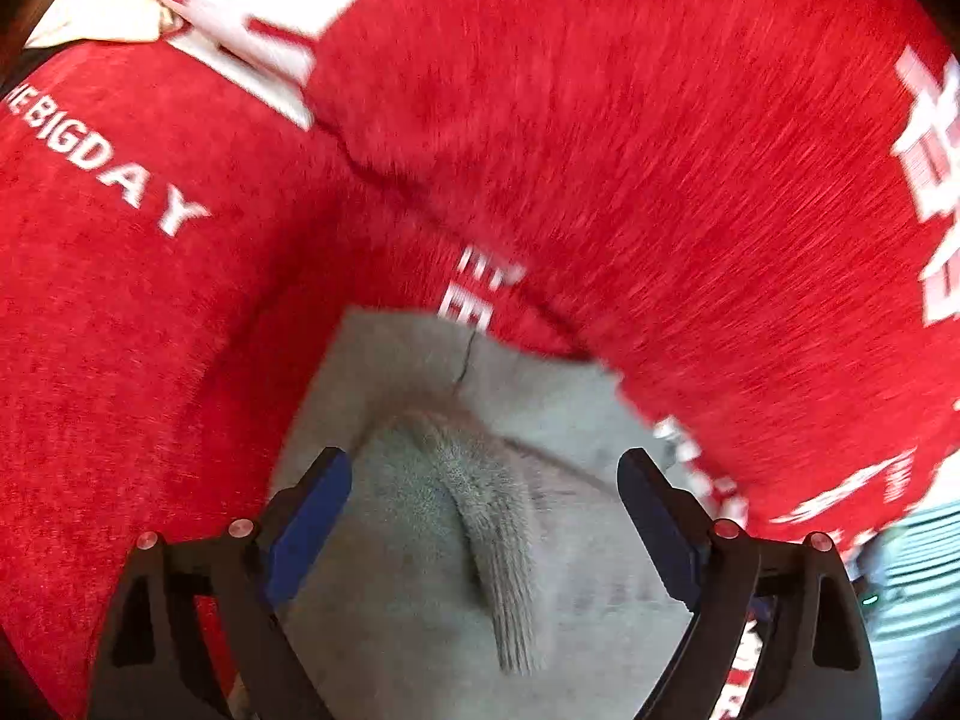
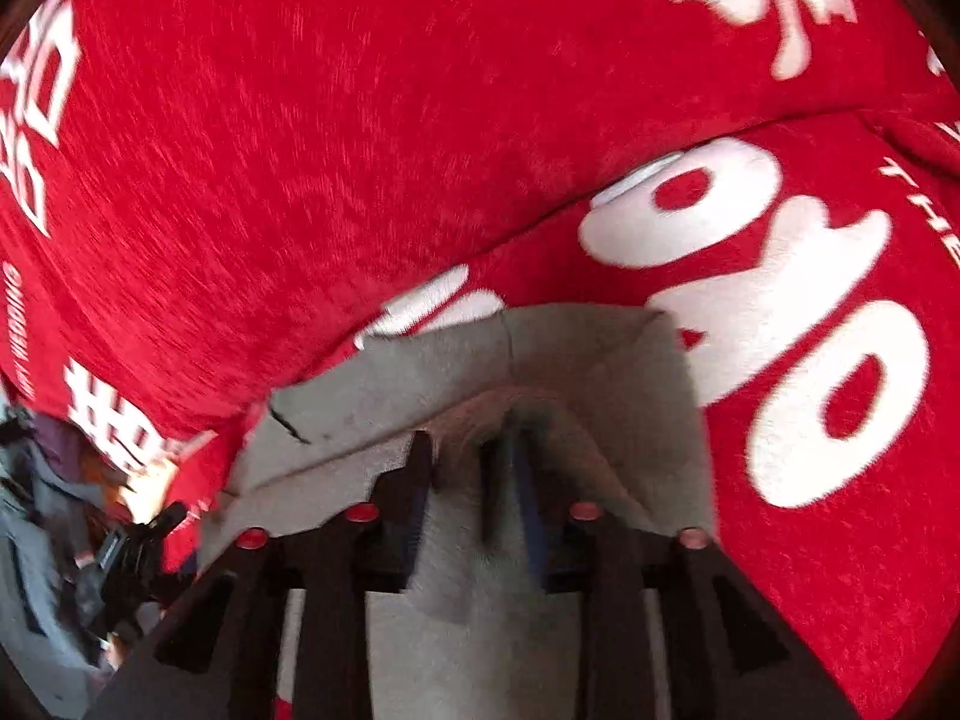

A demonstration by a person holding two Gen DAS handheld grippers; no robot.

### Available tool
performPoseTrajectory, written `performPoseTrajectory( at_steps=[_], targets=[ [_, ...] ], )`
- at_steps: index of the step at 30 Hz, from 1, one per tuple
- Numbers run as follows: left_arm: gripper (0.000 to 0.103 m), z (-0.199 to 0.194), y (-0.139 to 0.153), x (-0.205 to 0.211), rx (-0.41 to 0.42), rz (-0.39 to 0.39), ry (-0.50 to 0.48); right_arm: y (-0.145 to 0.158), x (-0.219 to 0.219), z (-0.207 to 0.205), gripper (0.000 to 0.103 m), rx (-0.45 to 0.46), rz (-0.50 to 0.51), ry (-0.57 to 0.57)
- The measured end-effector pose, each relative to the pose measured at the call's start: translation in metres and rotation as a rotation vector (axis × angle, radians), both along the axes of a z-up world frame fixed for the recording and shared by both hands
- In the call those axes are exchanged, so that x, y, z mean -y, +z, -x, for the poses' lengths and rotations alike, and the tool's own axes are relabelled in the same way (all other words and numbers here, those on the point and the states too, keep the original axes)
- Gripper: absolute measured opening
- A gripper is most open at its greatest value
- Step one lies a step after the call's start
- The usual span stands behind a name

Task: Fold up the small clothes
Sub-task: 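Lay the hem on the sweater and open both grippers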

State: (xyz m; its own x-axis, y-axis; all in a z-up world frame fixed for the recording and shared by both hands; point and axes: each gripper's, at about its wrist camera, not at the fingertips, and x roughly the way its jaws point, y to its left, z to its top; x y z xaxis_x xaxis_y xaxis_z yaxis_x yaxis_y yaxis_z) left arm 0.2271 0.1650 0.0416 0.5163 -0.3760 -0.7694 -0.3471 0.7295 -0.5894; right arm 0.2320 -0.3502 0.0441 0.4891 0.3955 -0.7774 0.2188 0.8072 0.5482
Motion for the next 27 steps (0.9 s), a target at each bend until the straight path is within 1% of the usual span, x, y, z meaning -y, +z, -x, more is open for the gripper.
performPoseTrajectory(
  at_steps=[1,2,3,4,5,7,8,9,11,14,15,17,18,19,20,21,22,23,24,26,27],
  targets=[
    [0.091,0.008,0.005,-0.006,0.014,0.02,-0.006,0.008,0.005,0.01,0.048,0.029,-0.008,0.011],
    [0.091,0.02,0.011,-0.008,0.035,0.018,-0.032,0.014,0.008,0.021,0.059,0.057,-0.001,0.027],
    [0.091,0.027,0.015,-0.006,0.041,-0.015,-0.061,0.02,0.007,0.03,0.062,0.081,0.019,0.045],
    [0.091,0.034,0.018,0.001,0.045,-0.068,-0.111,0.024,0.004,0.039,0.062,0.105,0.065,0.091],
    [0.091,0.041,0.019,0.011,0.052,-0.125,-0.181,0.026,-0.004,0.046,0.062,0.113,0.121,0.156],
    [0.091,0.048,0.016,0.038,0.052,-0.215,-0.342,0.022,-0.026,0.053,0.062,0.107,0.233,0.292],
    [0.091,0.049,0.01,0.059,0.041,-0.268,-0.435,0.018,-0.039,0.055,0.062,0.099,0.289,0.356],
    [0.091,0.052,0.008,0.07,0.034,-0.288,-0.489,0.013,-0.054,0.056,0.062,0.088,0.347,0.432],
    [0.091,0.049,-0.007,0.108,0.016,-0.345,-0.656,0.003,-0.086,0.059,0.062,0.092,0.465,0.592],
    [0.091,0.048,-0.013,0.142,0.02,-0.428,-0.785,-0.01,-0.12,0.059,0.062,0.12,0.648,0.753],
    [0.091,0.044,-0.014,0.15,0.036,-0.468,-0.806,-0.014,-0.128,0.056,0.062,0.13,0.683,0.787],
    [0.091,0.028,-0.012,0.157,0.061,-0.515,-0.795,-0.016,-0.132,0.043,0.062,0.146,0.705,0.798],
    [0.091,0.017,-0.009,0.154,0.072,-0.528,-0.751,-0.014,-0.131,0.034,0.061,0.15,0.702,0.772],
    [0.091,0.008,-0.007,0.148,0.078,-0.527,-0.698,-0.011,-0.126,0.021,0.06,0.157,0.69,0.713],
    [0.091,-0.005,-0.004,0.135,0.082,-0.507,-0.612,-0.007,-0.117,0.007,0.06,0.164,0.676,0.627],
    [0.091,-0.017,-0.002,0.12,0.077,-0.472,-0.513,-0.005,-0.105,-0.007,0.06,0.159,0.655,0.527],
    [0.091,-0.027,-0.003,0.102,0.059,-0.414,-0.413,-0.005,-0.095,-0.017,0.06,0.145,0.63,0.45],
    [0.091,-0.033,-0.005,0.089,0.039,-0.365,-0.34,-0.006,-0.085,-0.025,0.06,0.123,0.61,0.367],
    [0.091,-0.036,-0.009,0.071,0.014,-0.301,-0.258,-0.01,-0.071,-0.032,0.06,0.091,0.576,0.285],
    [0.091,-0.031,-0.013,0.048,-0.018,-0.239,-0.159,-0.015,-0.057,-0.034,0.06,0.061,0.528,0.229],
    [0.091,-0.022,-0.01,0.04,0.0,-0.218,-0.143,-0.012,-0.052,-0.029,0.06,0.069,0.508,0.21]
  ],
)
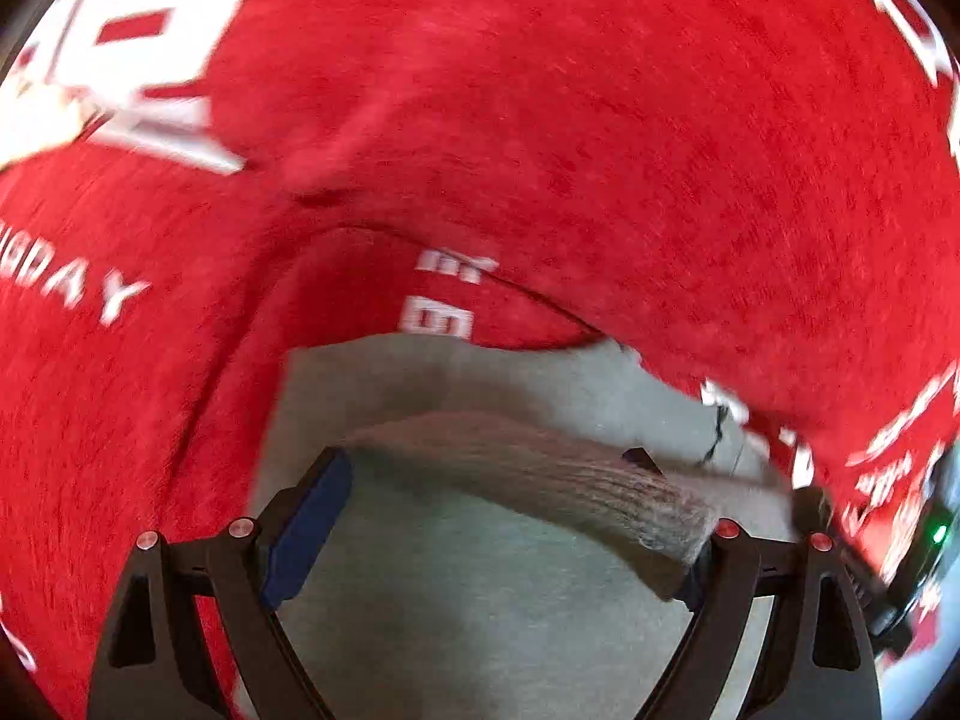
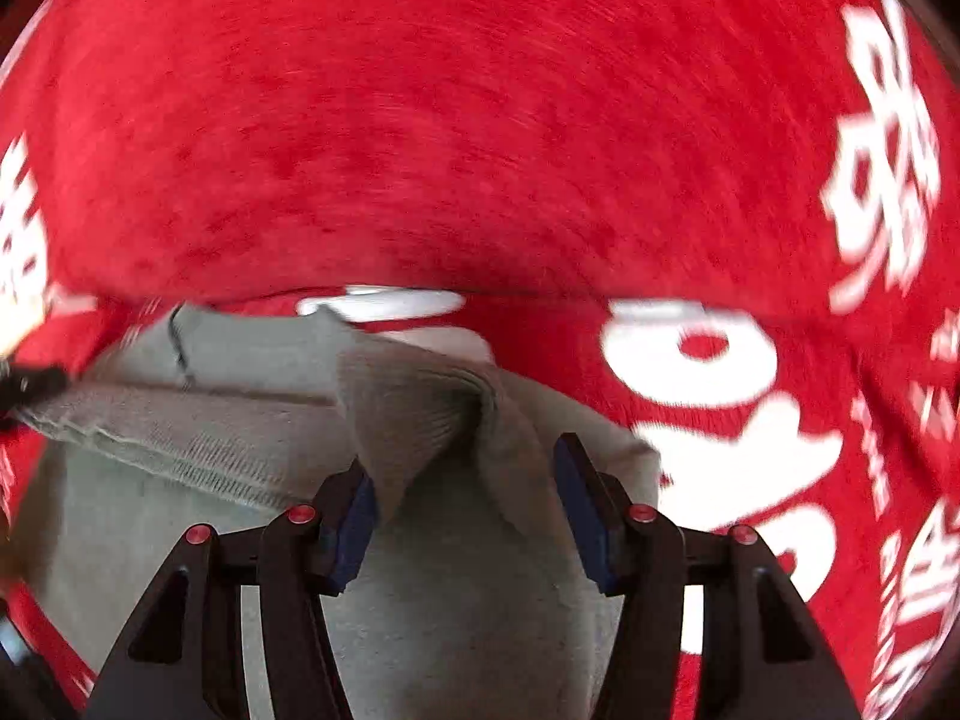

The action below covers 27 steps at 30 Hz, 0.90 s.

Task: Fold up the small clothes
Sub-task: 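Lay the hem on the sweater and open both grippers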

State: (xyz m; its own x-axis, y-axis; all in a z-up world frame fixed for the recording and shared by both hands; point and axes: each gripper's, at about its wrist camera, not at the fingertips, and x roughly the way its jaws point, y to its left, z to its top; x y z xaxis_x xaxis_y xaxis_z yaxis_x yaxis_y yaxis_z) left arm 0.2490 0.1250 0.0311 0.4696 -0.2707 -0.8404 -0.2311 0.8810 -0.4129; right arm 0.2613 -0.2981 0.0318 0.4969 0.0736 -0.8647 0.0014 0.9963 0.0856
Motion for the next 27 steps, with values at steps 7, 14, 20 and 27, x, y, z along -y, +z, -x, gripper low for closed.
performPoseTrajectory(
  at_steps=[7,14,20,27],
  targets=[
    [0.091,0.065,0.011,0.043,0.057,-0.113,-0.372,0.021,-0.013,0.038,0.06,0.096,0.035,0.175],
    [0.091,0.054,-0.007,0.116,0.049,-0.296,-0.641,-0.011,-0.045,0.014,0.06,-0.051,-0.043,0.325],
    [0.091,-0.026,-0.007,0.076,-0.007,-0.196,-0.256,-0.004,-0.036,-0.021,0.06,0.043,0.029,0.087],
    [0.091,0.013,0.016,0.024,0.056,-0.076,-0.117,0.015,0.013,0.006,0.063,0.107,-0.074,0.006]
  ],
)
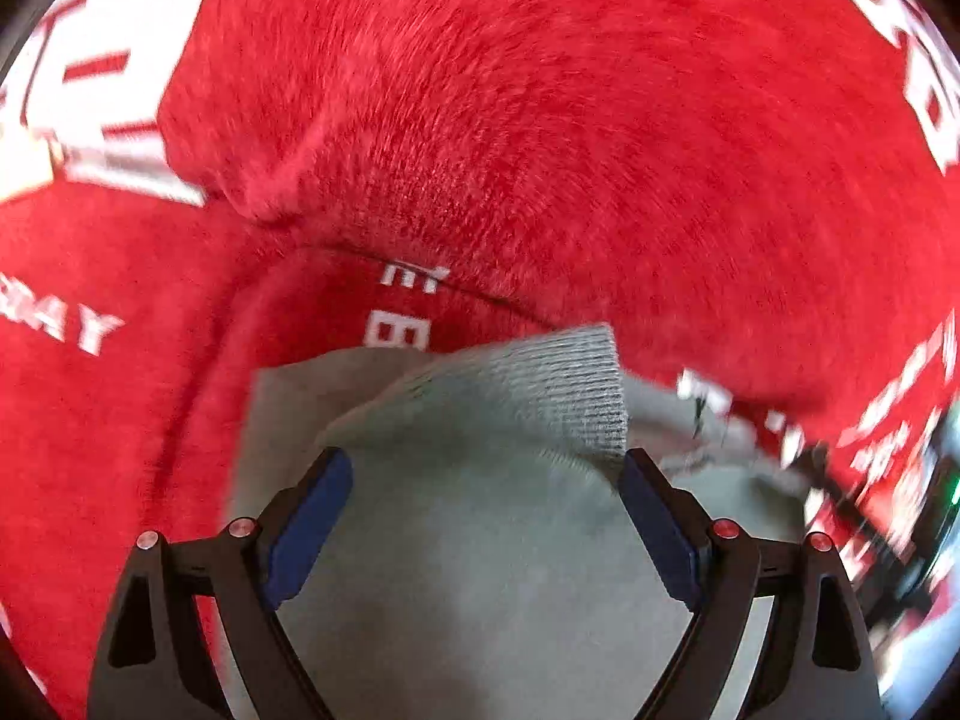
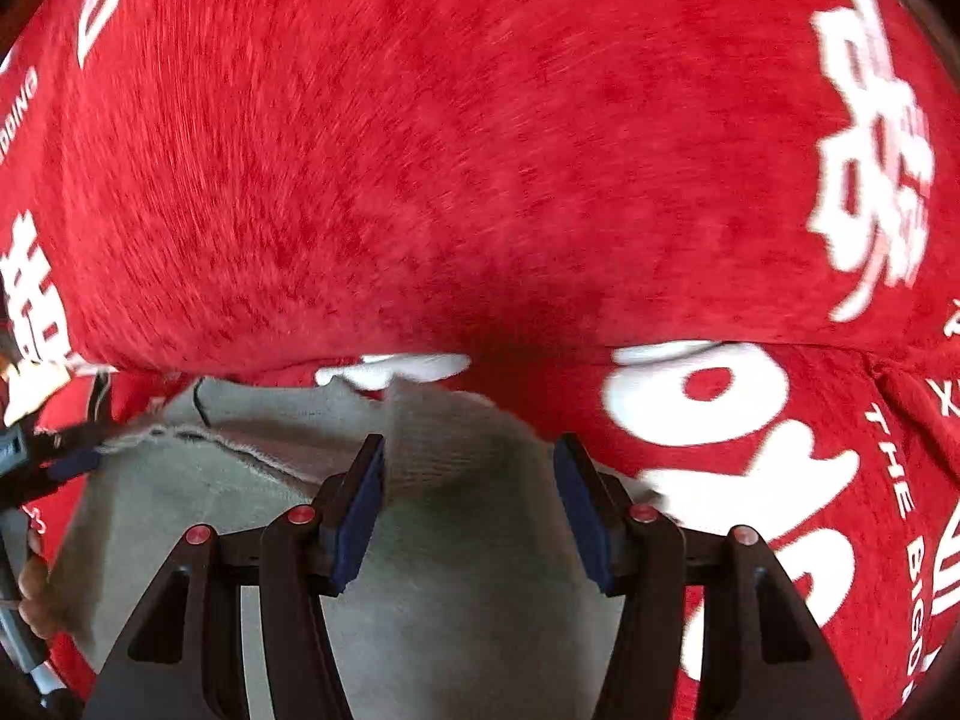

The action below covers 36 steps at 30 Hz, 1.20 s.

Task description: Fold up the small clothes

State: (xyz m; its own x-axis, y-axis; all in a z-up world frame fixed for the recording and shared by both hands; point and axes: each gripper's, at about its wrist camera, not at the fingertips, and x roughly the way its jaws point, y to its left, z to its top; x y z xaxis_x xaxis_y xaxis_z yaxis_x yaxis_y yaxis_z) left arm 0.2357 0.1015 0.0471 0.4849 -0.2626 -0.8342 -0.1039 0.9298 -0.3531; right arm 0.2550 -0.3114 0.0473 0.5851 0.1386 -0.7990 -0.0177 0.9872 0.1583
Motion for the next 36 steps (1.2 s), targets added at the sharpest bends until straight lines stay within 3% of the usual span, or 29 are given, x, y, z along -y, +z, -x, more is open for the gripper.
performPoseTrajectory(
  at_steps=[2,5,8,9,10,11,13,15,16,17,18,20,22,25,28,31,33,36],
  targets=[
    [0.091,0.019,0.002,0.008,-0.005,-0.04,-0.084,0.001,0.002,0.013,0.063,-0.007,-0.001,0.049],
    [0.091,0.046,0.001,0.043,-0.005,-0.068,-0.32,-0.002,-0.017,0.03,0.063,-0.015,0.02,0.232],
    [0.091,0.04,-0.015,0.091,-0.021,-0.22,-0.516,-0.02,-0.054,0.029,0.063,-0.063,0.128,0.387],
    [0.091,0.033,-0.02,0.1,-0.029,-0.265,-0.529,-0.028,-0.066,0.019,0.062,-0.084,0.176,0.396],
    [0.091,0.021,-0.025,0.106,-0.035,-0.31,-0.515,-0.033,-0.071,0.01,0.062,-0.089,0.212,0.381],
    [0.091,0.011,-0.025,0.106,-0.034,-0.306,-0.494,-0.036,-0.074,-0.002,0.062,-0.083,0.248,0.343],
    [0.091,-0.024,-0.021,0.085,-0.06,-0.267,-0.322,-0.041,-0.062,-0.027,0.062,-0.105,0.298,0.196],
    [0.091,-0.043,-0.022,0.048,-0.104,-0.19,-0.109,-0.05,-0.036,-0.047,0.064,-0.209,0.249,0.042],
    [0.091,-0.046,-0.025,0.024,-0.138,-0.102,-0.016,-0.049,-0.021,-0.048,0.066,-0.217,0.159,-0.003],
    [0.091,-0.045,-0.027,0.01,-0.15,-0.031,0.026,-0.045,-0.013,-0.044,0.066,-0.201,0.138,-0.035],
    [0.091,-0.039,-0.023,-0.003,-0.138,0.026,0.049,-0.04,-0.01,-0.037,0.066,-0.175,0.184,-0.061],
    [0.091,-0.025,-0.01,-0.01,-0.101,-0.023,0.059,-0.027,-0.009,-0.023,0.066,-0.115,0.277,-0.102],
    [0.091,-0.017,0.003,-0.004,-0.044,-0.11,0.056,-0.017,-0.013,-0.014,0.067,-0.085,0.24,-0.092],
    [0.091,-0.016,0.01,0.021,-0.031,-0.131,-0.024,-0.013,-0.049,-0.013,0.067,-0.09,0.181,-0.001],
    [0.091,-0.02,0.004,0.057,-0.021,-0.268,-0.086,-0.017,-0.097,-0.014,0.067,-0.094,0.231,0.126],
    [0.091,-0.015,-0.016,0.055,-0.064,-0.385,-0.045,-0.036,-0.113,-0.012,0.067,-0.143,0.283,0.16],
    [0.091,-0.013,-0.032,0.048,-0.097,-0.395,-0.014,-0.048,-0.106,-0.015,0.067,-0.181,0.297,0.126],
    [0.091,-0.01,-0.04,0.054,-0.047,-0.377,-0.024,-0.05,-0.074,-0.013,0.071,-0.174,0.233,0.05]
  ],
)
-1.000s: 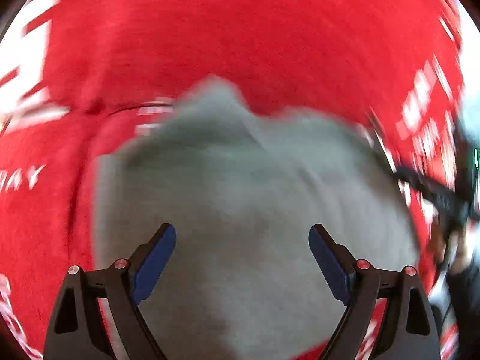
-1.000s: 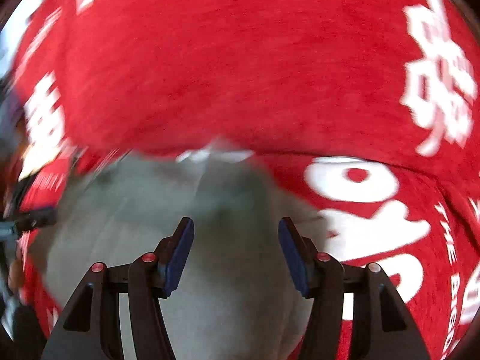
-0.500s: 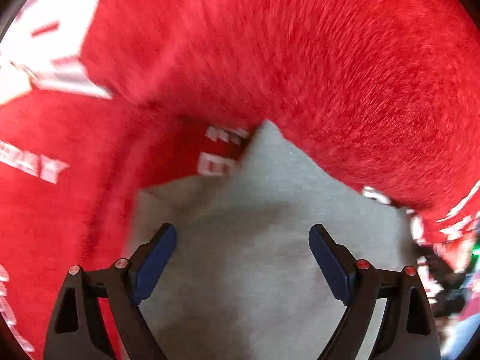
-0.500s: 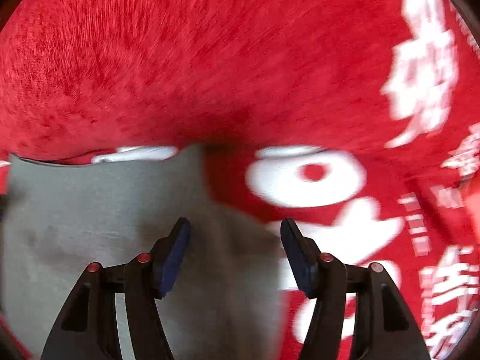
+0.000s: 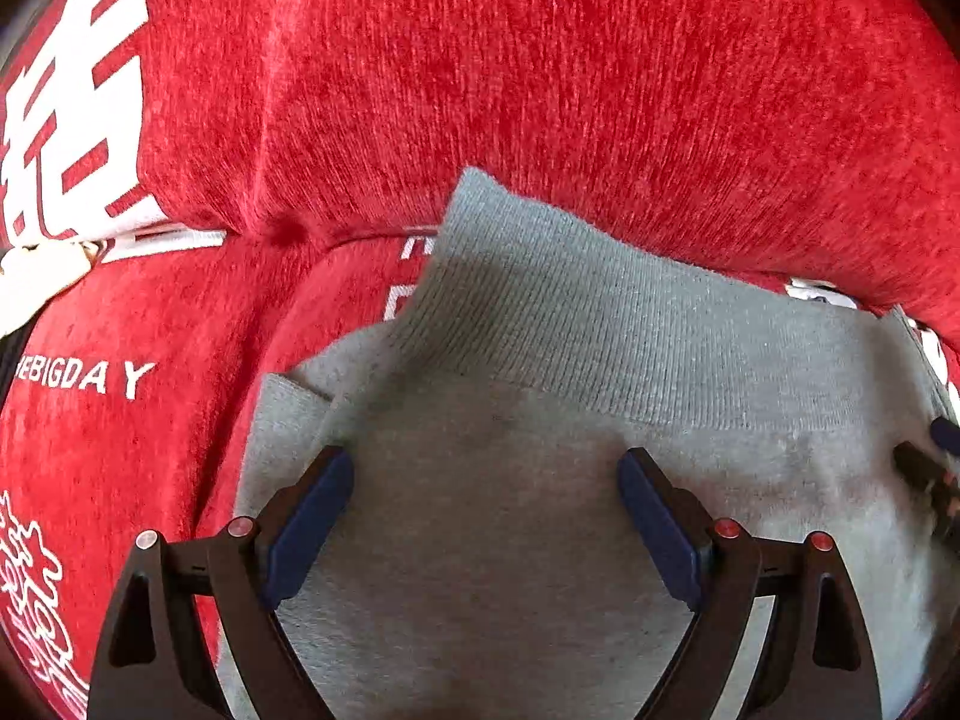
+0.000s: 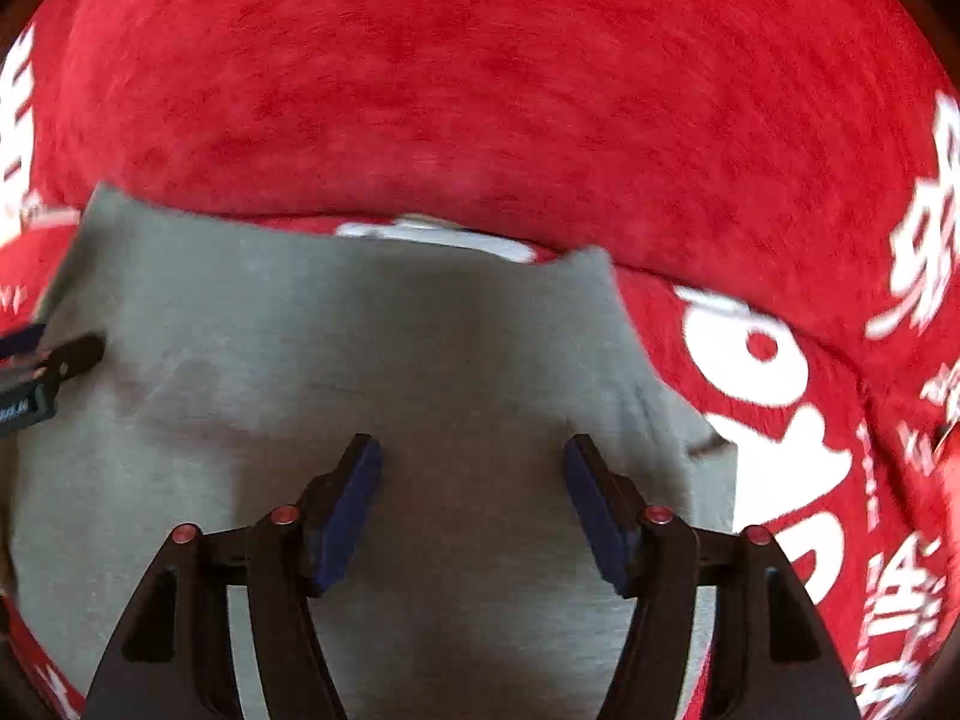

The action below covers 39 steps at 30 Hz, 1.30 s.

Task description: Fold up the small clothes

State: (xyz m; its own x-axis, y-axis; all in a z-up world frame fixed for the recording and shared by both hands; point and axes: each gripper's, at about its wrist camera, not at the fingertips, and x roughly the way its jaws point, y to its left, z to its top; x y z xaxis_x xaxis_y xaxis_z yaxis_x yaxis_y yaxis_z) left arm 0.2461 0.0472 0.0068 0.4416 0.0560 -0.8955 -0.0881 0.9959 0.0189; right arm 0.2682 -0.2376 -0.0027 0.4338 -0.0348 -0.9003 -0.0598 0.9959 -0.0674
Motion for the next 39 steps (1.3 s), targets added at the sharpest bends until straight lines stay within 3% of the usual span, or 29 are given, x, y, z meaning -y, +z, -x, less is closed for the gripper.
performPoseTrajectory(
  at_steps=[4,10,13,17,22,24,30,31,33,34,36,39],
  targets=[
    [0.091,-0.001,-0.005,0.01,0.003,0.008,-0.01,0.001,0.028,0.001,0.07,-0.005,-0.093,-0.033],
    [0.091,0.009,0.006,0.008,-0.007,-0.001,-0.005,0.018,0.014,0.005,0.071,0.005,0.047,-0.068],
    [0.091,0.018,0.02,0.008,0.006,-0.012,0.006,0.038,-0.002,0.02,0.071,0.032,0.026,-0.04],
    [0.091,0.047,0.043,0.016,0.067,0.09,-0.011,0.055,-0.036,0.049,0.072,0.057,-0.002,0.038],
    [0.091,0.081,0.03,0.019,0.027,0.068,-0.051,0.025,-0.068,0.077,0.072,0.017,0.045,0.134],
    [0.091,0.099,0.019,-0.002,0.032,0.102,-0.033,0.019,-0.05,0.087,0.073,0.019,0.0,0.11],
    [0.092,0.143,0.025,-0.027,0.074,0.11,-0.07,0.023,0.032,0.115,0.074,0.04,-0.068,0.006],
    [0.099,0.147,0.025,-0.029,0.064,0.092,-0.062,0.025,0.044,0.122,0.073,0.042,-0.096,0.001],
    [0.102,0.152,0.011,-0.041,-0.002,0.09,-0.016,0.022,0.058,0.129,0.083,0.011,-0.005,-0.062],
    [0.102,0.155,0.007,-0.052,-0.012,0.159,0.012,0.02,0.068,0.132,0.083,-0.006,-0.027,-0.077],
    [0.102,0.165,0.01,-0.07,-0.029,0.201,0.105,0.027,0.083,0.143,0.083,-0.011,-0.094,-0.134],
    [0.102,0.179,0.031,-0.075,0.045,0.206,0.141,0.048,0.078,0.164,0.083,0.059,-0.056,-0.145]
  ],
)
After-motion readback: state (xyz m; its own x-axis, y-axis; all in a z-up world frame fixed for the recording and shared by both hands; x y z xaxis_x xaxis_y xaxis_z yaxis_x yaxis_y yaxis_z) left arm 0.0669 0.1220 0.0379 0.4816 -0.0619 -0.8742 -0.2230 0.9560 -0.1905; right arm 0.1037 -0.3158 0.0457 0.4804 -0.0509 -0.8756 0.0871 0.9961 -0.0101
